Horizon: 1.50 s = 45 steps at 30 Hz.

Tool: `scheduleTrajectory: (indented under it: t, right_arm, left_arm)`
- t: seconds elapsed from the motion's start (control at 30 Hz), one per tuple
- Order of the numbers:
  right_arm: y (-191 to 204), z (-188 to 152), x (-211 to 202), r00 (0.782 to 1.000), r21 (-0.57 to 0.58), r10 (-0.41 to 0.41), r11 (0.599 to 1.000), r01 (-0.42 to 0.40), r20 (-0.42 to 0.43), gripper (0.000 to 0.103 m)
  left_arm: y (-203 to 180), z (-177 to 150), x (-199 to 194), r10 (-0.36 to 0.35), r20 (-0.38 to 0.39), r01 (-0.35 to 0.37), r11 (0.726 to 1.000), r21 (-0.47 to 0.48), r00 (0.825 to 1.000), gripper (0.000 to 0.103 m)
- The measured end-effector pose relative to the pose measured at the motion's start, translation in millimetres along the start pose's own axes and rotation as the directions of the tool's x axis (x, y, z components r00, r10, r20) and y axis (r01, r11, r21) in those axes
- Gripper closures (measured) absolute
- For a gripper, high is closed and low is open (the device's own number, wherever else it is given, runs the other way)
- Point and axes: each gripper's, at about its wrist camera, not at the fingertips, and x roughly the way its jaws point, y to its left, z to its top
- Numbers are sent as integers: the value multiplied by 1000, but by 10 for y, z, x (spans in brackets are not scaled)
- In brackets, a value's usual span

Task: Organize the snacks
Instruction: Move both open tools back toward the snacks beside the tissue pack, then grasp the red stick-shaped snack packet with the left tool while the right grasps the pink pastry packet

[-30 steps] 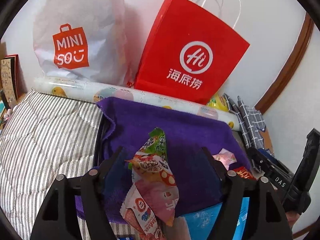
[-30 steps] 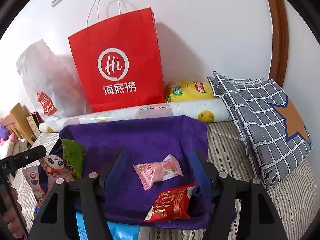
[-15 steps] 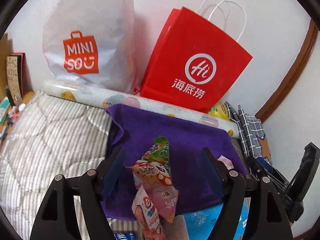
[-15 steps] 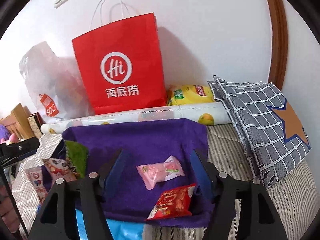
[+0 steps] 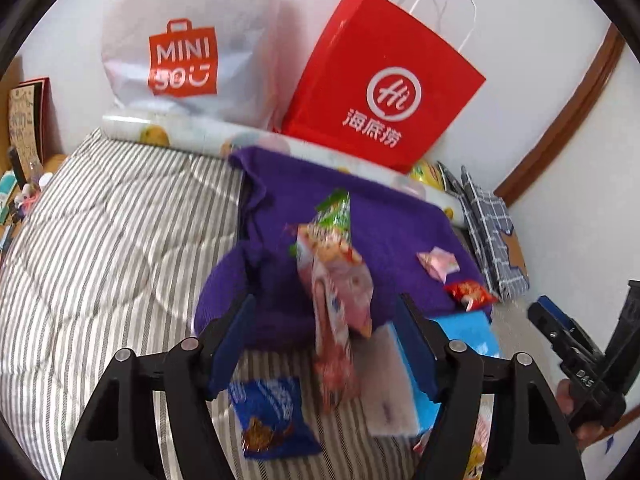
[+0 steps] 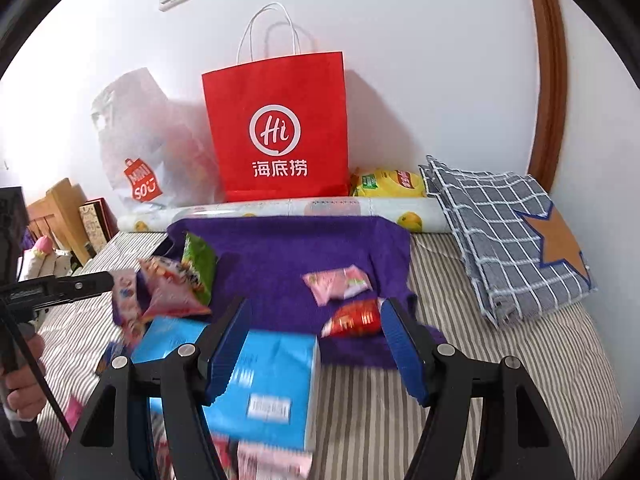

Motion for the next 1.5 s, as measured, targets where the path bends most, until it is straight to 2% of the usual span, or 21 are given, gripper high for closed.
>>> scheduleTrajectory:
  t: [0.23, 0.33, 0.37, 0.43, 0.6, 0.73, 0.8, 0.87, 0.9, 0.97, 1.0, 1.17, 1.3, 1.37, 1.5]
  right_arm:
    - [-34, -332, -265, 999, 20, -19, 1000, 20, -27, 37]
    - [-44, -478, -275, 998, 40, 4, 999, -2, -68, 37]
    - [-35, -534, -266, 996, 50, 17, 999, -13, -82, 37]
    - [-3, -626, -228, 992, 52, 42, 998, -36, -116, 37]
    - [92, -799, -94, 979, 50, 75, 997, -67, -188, 37]
    - [56, -896, 12, 956, 117, 150, 985, -123, -251, 37]
    - [59, -916, 67, 949, 121, 156, 984, -127, -273, 37]
    - [77, -935, 135, 946, 108, 130, 989, -102, -297, 39]
    - [89, -943, 176, 943, 97, 115, 991, -89, -311, 44]
    - [123, -939, 173, 953, 57, 74, 997, -59, -293, 59]
    - [130, -943, 178, 952, 46, 68, 997, -57, -299, 61]
    - [61, -913, 23, 964, 48, 63, 997, -52, -260, 63]
    - [-98, -905, -87, 973, 43, -6, 999, 17, -232, 63]
    - [-232, -917, -93, 971, 54, -52, 996, 67, -234, 63]
    - [-433, -935, -78, 967, 81, -90, 990, 112, -238, 63]
  left_arm:
    - [-86, -176, 185, -23, -81, 26, 999, 31, 996, 46]
    - [-135, -215, 315, 6, -111, -2, 999, 40, 994, 52]
    - [-150, -229, 368, 25, -124, -19, 999, 46, 992, 55]
    - [-165, -253, 447, 39, -147, -31, 998, 54, 988, 78]
    - [-167, -280, 344, 34, -118, -28, 998, 57, 992, 79]
    - [-153, -293, 120, 19, -93, -14, 999, 52, 996, 80]
    - [-161, -301, 11, 33, -76, -28, 997, 67, 997, 79]
    - [-177, -311, -86, 37, -62, -33, 996, 77, 997, 80]
    - [-181, -309, -122, 35, -57, -30, 996, 80, 998, 80]
    - [-185, -321, -186, 35, -50, -31, 996, 84, 998, 79]
    - [-189, -330, -222, 34, -45, -30, 996, 88, 998, 80]
    - [-179, -378, -369, 34, -34, -31, 995, 96, 999, 80]
    - [-131, -459, -490, 58, -36, -54, 993, 109, 998, 79]
    - [-102, -510, -533, 77, -44, -72, 991, 113, 996, 80]
    - [-13, -632, -614, 119, -81, -108, 987, 123, 990, 79]
